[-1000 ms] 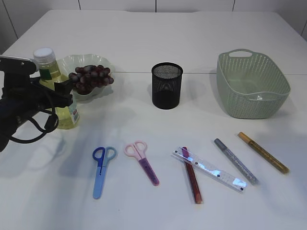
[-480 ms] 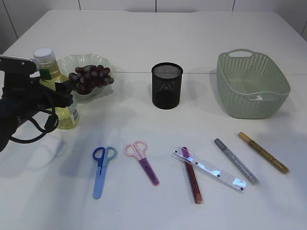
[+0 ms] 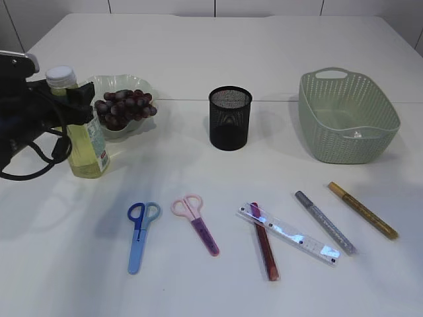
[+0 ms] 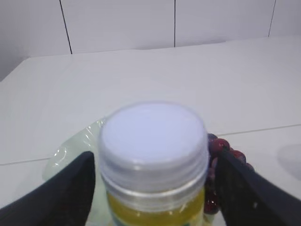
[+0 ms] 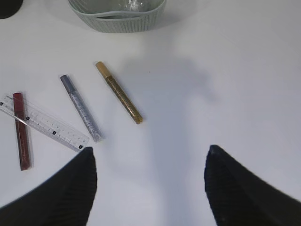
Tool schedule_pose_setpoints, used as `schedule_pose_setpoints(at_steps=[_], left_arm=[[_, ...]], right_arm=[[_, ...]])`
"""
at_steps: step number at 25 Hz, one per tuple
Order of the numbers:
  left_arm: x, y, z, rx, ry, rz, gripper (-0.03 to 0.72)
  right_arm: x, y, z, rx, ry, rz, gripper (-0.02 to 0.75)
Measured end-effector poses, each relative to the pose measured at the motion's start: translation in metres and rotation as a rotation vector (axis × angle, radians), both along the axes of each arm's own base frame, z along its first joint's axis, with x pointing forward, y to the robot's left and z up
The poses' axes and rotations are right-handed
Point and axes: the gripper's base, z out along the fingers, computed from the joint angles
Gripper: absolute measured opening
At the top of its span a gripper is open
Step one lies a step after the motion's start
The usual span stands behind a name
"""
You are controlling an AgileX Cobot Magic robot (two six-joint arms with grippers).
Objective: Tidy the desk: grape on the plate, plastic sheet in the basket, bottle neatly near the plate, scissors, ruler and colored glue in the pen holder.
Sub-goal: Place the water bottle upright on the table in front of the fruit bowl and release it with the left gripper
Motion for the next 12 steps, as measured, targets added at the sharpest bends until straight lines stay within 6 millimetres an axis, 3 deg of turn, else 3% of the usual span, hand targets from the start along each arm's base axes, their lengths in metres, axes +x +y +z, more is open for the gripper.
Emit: schedule_pose_setpoints(at_steps=[12], left_arm=[[-0.014,0.002,0.049,-0.001,0.027,-0.004,0.575]], right_arm=[[0.0,0.0,0.0,0.0,0.0,0.0,0.557]])
